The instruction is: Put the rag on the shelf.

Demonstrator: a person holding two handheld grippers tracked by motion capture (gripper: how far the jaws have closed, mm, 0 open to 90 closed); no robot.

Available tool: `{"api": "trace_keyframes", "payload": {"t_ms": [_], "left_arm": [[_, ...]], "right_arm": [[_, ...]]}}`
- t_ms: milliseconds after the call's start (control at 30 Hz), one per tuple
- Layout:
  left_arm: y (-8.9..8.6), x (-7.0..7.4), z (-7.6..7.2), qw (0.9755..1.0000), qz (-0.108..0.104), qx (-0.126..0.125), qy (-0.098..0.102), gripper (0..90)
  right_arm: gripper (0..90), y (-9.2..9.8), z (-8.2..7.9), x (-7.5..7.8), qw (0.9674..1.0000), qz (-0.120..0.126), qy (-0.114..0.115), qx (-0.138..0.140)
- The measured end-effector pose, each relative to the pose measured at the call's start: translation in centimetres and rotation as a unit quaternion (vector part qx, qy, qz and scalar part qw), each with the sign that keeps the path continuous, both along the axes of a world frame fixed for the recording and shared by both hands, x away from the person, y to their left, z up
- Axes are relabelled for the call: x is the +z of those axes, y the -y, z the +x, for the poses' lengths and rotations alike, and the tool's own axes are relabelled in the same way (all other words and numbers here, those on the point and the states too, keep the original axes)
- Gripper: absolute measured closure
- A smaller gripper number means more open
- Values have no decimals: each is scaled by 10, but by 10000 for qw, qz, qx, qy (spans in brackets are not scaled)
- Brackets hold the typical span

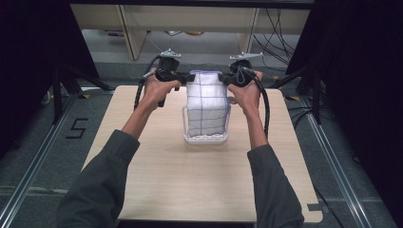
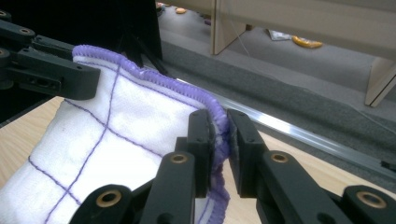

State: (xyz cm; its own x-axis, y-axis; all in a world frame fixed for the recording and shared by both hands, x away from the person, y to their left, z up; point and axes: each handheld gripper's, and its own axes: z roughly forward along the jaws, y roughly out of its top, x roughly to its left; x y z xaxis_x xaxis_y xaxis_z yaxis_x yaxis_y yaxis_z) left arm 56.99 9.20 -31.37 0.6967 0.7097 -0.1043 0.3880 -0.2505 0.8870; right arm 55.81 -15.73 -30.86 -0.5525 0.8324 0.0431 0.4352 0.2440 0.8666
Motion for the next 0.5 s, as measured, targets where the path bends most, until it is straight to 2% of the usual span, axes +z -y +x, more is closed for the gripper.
{"api": "trace_keyframes", "payload": {"t_ms": [33, 200, 267, 333, 400, 433, 467, 500], "left_arm": [[-1, -2, 1, 10000, 58, -24, -16, 782], [0, -12, 3, 9999, 86, 8, -103, 773], [0, -17, 4, 9996, 249, -26, -155, 772], [1, -19, 5, 9996, 191, -4, -187, 773], [1, -22, 6, 9994, 248, -27, -233, 772], [1, -26, 6, 9990, 369, -62, -247, 771], [1, -26, 6, 9990, 369, -62, -247, 770], [2, -29, 6, 9985, 451, -103, -286, 770]], "right_arm": [[797, 0, 1, -2, 10000, -19, -48, 7], [791, -1, 6, -12, 9997, -120, -213, -33], [789, -2, 8, -18, 9992, -211, -348, -49], [789, -2, 10, -22, 9992, -231, -311, -22], [788, -2, 9, -22, 9988, -271, -401, -41], [787, -2, 10, -26, 9979, -233, -589, -97], [784, -2, 12, -27, 9983, -274, -505, -26], [779, -2, 12, -29, 9976, -309, -617, -40]]}}
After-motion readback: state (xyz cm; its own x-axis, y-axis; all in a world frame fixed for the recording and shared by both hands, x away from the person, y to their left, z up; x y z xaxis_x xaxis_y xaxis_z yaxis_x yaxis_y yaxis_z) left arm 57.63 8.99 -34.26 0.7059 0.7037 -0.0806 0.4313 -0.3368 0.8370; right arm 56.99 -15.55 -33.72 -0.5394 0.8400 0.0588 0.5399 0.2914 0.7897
